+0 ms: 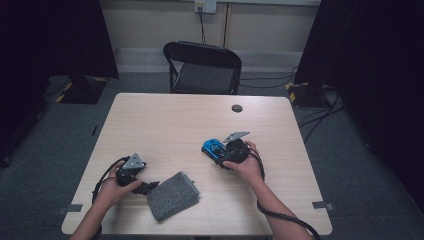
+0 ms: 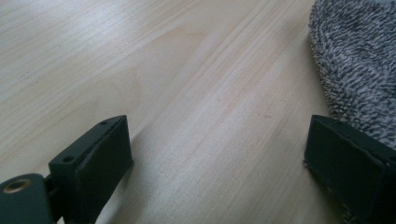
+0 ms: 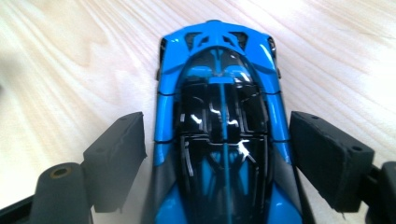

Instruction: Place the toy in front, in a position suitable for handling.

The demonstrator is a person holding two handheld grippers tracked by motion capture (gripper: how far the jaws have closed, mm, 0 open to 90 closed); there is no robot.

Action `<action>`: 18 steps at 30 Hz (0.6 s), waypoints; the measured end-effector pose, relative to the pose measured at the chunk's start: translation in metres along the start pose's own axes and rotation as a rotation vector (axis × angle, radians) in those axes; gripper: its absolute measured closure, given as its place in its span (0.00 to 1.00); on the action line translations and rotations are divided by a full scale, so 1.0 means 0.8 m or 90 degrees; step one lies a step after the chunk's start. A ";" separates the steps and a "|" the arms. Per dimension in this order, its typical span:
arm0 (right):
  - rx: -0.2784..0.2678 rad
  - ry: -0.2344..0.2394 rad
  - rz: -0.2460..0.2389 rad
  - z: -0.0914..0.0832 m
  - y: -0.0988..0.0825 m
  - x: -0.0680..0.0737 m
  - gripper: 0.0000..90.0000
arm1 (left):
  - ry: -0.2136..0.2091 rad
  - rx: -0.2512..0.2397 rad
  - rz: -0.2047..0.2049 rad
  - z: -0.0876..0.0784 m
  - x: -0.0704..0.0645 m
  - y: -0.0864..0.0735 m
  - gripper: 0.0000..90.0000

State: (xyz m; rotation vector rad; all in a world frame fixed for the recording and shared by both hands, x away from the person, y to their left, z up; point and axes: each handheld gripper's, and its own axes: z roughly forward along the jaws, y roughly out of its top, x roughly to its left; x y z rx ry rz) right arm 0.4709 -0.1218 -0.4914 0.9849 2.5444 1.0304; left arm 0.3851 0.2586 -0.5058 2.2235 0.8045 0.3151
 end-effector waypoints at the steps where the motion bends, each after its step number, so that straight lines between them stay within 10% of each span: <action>1: 0.000 0.000 0.000 0.000 0.000 0.000 0.22 | 0.000 0.000 0.000 0.000 0.000 0.000 0.08; 18: -0.020 -0.014 0.018 -0.026 -0.048 -0.003 0.21 | 0.000 0.000 0.000 0.000 0.000 0.000 0.08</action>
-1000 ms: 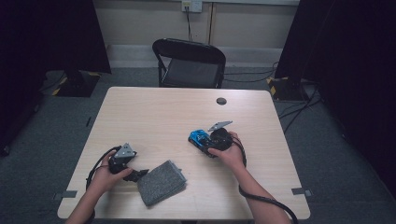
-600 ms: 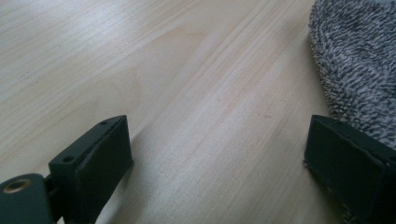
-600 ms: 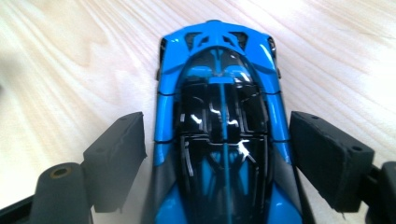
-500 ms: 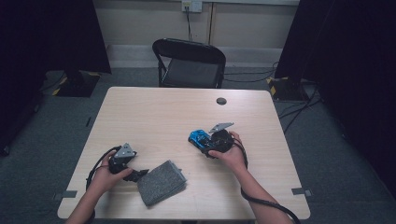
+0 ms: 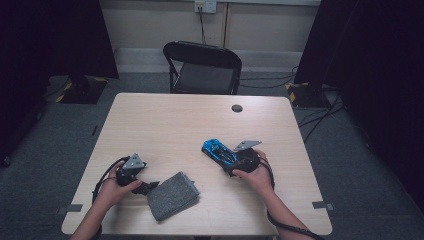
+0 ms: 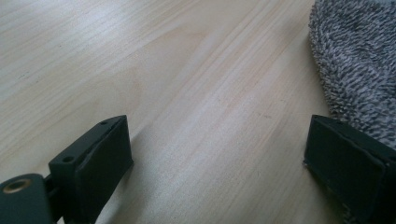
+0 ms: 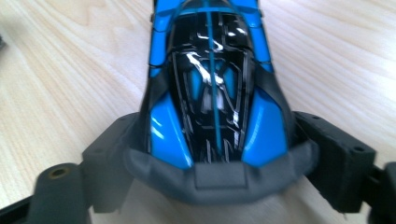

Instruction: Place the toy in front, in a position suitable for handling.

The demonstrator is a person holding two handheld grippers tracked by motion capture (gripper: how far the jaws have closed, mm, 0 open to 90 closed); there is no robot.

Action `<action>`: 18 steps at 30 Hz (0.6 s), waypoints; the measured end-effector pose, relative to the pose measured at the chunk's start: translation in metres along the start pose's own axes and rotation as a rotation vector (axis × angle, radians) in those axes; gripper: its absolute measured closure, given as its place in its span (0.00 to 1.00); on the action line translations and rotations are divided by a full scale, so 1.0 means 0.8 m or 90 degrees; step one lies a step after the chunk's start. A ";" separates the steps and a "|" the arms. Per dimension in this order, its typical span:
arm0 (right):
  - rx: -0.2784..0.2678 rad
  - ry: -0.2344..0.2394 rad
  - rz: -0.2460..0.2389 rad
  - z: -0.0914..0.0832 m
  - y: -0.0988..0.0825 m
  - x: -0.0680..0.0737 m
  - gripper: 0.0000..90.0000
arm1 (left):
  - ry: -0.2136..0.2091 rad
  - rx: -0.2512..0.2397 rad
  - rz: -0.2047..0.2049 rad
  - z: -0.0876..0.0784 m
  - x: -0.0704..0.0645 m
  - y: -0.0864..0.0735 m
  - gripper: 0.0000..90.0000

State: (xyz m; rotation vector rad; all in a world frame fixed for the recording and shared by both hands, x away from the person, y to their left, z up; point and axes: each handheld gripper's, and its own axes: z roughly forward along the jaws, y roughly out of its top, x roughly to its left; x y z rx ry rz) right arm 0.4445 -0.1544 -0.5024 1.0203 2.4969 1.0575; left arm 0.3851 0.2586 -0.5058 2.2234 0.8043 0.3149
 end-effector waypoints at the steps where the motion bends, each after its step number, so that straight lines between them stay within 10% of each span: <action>1: -0.003 0.001 0.001 0.000 -0.001 0.000 0.21 | 0.000 0.000 0.000 0.000 0.000 0.000 0.08; 18: -0.029 -0.004 -0.017 -0.001 -0.009 0.003 0.27 | 0.024 -0.014 -0.015 -0.008 0.003 0.003 0.18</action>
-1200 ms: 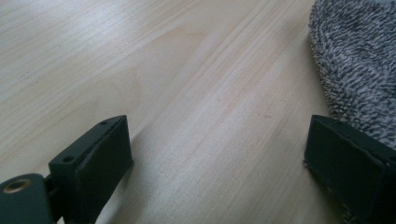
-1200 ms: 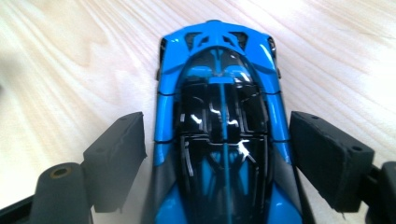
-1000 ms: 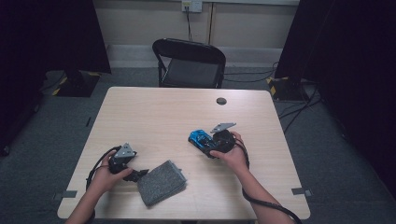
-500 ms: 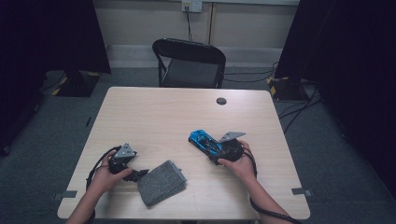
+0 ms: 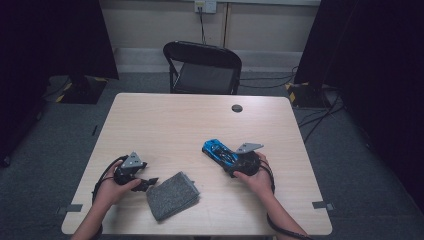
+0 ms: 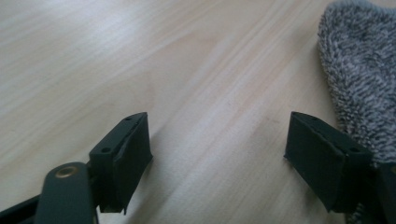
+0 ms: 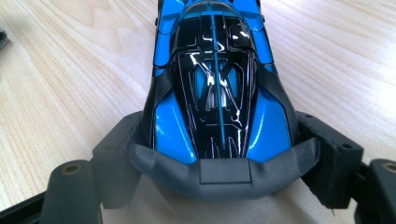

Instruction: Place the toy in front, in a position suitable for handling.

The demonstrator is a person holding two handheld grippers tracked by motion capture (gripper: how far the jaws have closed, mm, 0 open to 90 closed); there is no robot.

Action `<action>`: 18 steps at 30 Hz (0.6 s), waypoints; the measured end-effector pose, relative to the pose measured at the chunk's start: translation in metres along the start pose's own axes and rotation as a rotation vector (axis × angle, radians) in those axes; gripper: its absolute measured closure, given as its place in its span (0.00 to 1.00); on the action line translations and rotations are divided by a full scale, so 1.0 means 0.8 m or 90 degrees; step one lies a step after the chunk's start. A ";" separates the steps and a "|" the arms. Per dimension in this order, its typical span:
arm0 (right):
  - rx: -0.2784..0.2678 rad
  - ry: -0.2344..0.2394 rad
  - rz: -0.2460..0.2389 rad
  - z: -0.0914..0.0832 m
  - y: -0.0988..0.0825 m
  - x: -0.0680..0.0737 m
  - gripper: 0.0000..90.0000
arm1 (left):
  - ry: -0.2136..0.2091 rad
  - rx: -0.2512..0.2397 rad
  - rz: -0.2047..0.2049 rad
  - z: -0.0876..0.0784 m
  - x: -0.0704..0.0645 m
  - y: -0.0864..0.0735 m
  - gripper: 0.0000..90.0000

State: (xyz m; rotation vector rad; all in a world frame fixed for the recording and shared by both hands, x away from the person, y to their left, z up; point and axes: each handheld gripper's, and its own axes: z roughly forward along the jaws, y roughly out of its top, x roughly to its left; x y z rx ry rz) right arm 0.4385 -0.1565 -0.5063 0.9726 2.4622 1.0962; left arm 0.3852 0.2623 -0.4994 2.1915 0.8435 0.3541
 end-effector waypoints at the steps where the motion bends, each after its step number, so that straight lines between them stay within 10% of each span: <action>1: 0.000 0.000 0.000 0.000 0.000 0.000 0.27 | 0.003 -0.004 -0.001 -0.002 -0.001 0.001 0.18; 18: 0.000 -0.001 0.001 0.000 0.000 0.000 0.27 | -0.075 -0.062 0.010 -0.031 -0.050 0.028 0.20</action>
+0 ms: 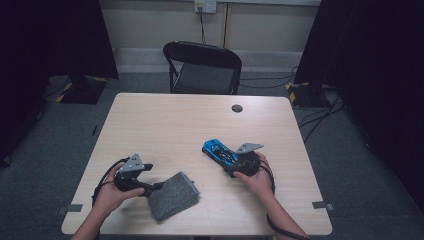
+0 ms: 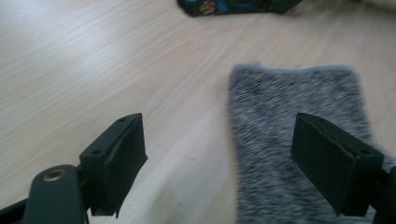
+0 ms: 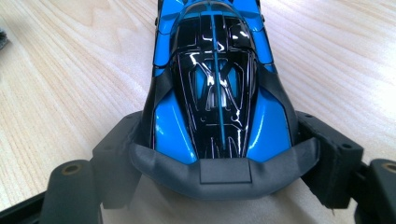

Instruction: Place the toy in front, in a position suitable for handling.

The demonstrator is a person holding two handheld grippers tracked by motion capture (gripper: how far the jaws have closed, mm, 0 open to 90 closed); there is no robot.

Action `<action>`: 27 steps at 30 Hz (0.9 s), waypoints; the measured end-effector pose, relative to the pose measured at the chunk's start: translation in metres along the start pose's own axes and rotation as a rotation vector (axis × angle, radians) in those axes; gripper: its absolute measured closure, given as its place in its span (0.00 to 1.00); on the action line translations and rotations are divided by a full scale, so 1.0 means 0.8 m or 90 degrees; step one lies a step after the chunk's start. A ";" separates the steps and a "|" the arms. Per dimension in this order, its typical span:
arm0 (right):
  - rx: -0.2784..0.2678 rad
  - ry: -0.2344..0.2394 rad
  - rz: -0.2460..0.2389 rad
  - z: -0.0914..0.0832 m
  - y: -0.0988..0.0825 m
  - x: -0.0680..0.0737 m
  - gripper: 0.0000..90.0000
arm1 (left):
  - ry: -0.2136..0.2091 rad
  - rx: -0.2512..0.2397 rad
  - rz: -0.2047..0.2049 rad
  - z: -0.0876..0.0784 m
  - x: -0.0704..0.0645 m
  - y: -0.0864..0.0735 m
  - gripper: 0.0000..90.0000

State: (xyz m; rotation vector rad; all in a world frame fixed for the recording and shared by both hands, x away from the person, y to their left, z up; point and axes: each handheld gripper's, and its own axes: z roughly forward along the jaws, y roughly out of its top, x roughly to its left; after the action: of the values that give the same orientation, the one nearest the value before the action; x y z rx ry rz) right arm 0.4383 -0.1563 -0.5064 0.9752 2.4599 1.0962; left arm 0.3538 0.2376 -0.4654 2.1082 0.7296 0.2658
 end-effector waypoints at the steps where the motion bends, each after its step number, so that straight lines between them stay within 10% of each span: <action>1: 0.000 0.000 0.000 0.000 0.000 0.000 0.27 | -0.005 -0.003 0.004 -0.001 -0.003 0.001 0.21; 14: 0.000 0.000 0.000 0.000 0.000 0.000 0.26 | -0.068 0.034 0.030 0.009 -0.063 -0.015 0.30; 27: 0.000 0.000 0.000 0.000 0.000 0.000 0.26 | -0.058 0.082 0.082 0.036 -0.057 -0.021 0.47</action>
State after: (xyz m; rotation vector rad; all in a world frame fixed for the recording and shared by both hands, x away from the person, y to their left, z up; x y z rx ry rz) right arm 0.4383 -0.1564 -0.5065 0.9744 2.4604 1.0959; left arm 0.3225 0.1989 -0.4925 2.2778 0.5715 0.1960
